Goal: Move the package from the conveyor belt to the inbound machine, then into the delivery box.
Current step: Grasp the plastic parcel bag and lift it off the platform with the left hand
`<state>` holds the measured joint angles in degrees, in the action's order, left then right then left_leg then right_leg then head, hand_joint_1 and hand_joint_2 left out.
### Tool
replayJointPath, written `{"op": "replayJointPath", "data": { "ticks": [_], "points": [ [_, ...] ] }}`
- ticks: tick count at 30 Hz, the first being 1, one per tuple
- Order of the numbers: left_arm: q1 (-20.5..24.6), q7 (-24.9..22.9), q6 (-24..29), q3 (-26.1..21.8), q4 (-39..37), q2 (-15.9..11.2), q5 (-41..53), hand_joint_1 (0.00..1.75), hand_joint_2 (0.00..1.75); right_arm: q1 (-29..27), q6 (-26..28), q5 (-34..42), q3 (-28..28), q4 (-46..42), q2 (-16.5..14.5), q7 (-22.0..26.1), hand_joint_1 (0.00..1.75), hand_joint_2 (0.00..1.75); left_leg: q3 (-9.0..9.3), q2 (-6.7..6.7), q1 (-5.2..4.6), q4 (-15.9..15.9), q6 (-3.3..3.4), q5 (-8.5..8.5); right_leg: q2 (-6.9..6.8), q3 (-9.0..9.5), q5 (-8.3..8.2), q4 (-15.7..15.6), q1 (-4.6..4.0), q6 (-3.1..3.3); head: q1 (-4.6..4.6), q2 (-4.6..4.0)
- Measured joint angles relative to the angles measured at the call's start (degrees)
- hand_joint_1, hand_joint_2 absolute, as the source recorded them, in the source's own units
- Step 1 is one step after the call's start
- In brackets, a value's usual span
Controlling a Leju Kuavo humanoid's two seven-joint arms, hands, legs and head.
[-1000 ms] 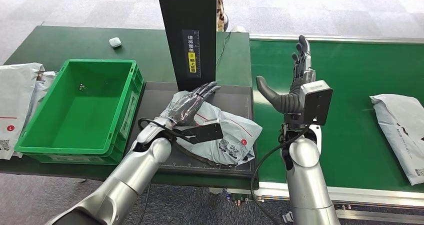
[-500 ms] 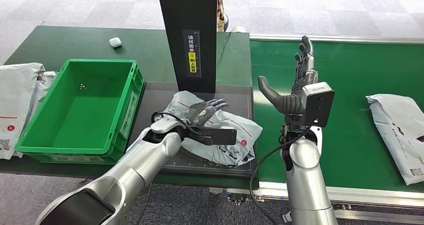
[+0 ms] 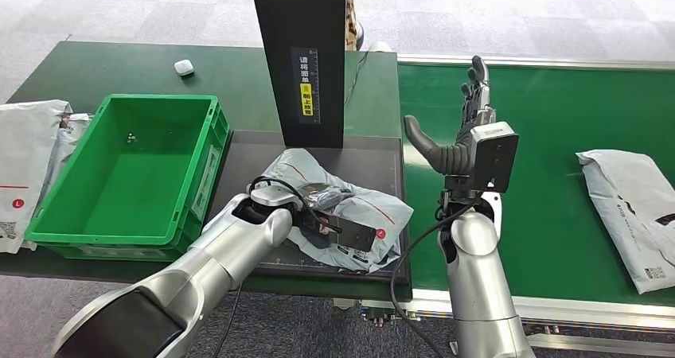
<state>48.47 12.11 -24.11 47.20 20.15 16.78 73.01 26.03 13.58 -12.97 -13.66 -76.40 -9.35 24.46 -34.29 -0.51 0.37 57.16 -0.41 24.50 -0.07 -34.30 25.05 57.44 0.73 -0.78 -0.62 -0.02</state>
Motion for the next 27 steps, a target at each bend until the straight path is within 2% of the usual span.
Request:
{"op": "replayJointPath", "data": {
  "ticks": [7, 12, 14, 19, 23, 27],
  "points": [
    [0.36, -0.95, 1.37, 0.71, -0.01, 0.41, -0.21, 1.75, 1.75, -0.26, 0.08, 0.05, 0.50, -0.07, 0.00, -0.15, 0.00, 1.75, 0.04, 0.00, 0.00, 0.00, 0.00, 0.00, 0.01, 0.03, 0.00, 0.00, 0.01, 0.00, 0.01, 0.00],
    [0.32, -0.07, 5.26, 1.19, -0.10, 0.77, -0.47, 1.75, 1.75, -1.18, 0.08, 0.03, 0.70, -1.06, 0.01, -0.54, 0.00, 1.75, 0.05, 0.00, 0.00, 0.01, 0.00, 0.00, 0.01, 0.01, 0.00, 0.00, 0.01, 0.00, -0.01, 0.00],
    [0.22, 1.16, 8.43, 1.32, -0.18, 0.97, -0.77, 1.75, 1.75, -1.71, 0.08, -0.02, 0.73, -1.78, 0.02, -0.75, 0.00, 1.75, 0.04, 0.00, 0.00, 0.01, 0.00, 0.00, 0.01, 0.00, 0.00, 0.00, 0.01, 0.00, -0.01, 0.00],
    [0.02, 6.16, 22.12, 1.43, 0.22, 1.44, -3.19, 1.75, 1.75, -4.03, -0.14, -0.34, 1.06, -5.08, 0.35, -1.61, 0.00, 1.75, 0.01, 0.01, 0.00, 0.01, 0.00, 0.01, 0.02, -0.03, 0.00, 0.00, 0.02, 0.00, 0.01, 0.00],
    [-0.25, 6.46, 29.69, 0.74, 2.57, 1.04, -6.00, 1.75, 1.75, -5.69, -1.10, -1.14, 1.61, -7.77, 1.21, -2.66, 0.00, 1.75, -0.02, 0.01, 0.00, 0.01, 0.00, 0.01, 0.02, -0.04, 0.00, 0.00, 0.03, 0.00, 0.01, 0.00],
    [-0.63, 5.38, 35.94, -1.72, 7.88, -1.14, -8.11, 1.75, 1.75, -8.04, -2.38, -2.74, 2.57, -10.31, 2.15, -3.91, 0.00, 1.75, -0.02, 0.01, -0.01, 0.00, 0.00, 0.00, 0.03, -0.03, 0.00, 0.00, 0.00, 0.00, 0.01, 0.00]
  ]
}}
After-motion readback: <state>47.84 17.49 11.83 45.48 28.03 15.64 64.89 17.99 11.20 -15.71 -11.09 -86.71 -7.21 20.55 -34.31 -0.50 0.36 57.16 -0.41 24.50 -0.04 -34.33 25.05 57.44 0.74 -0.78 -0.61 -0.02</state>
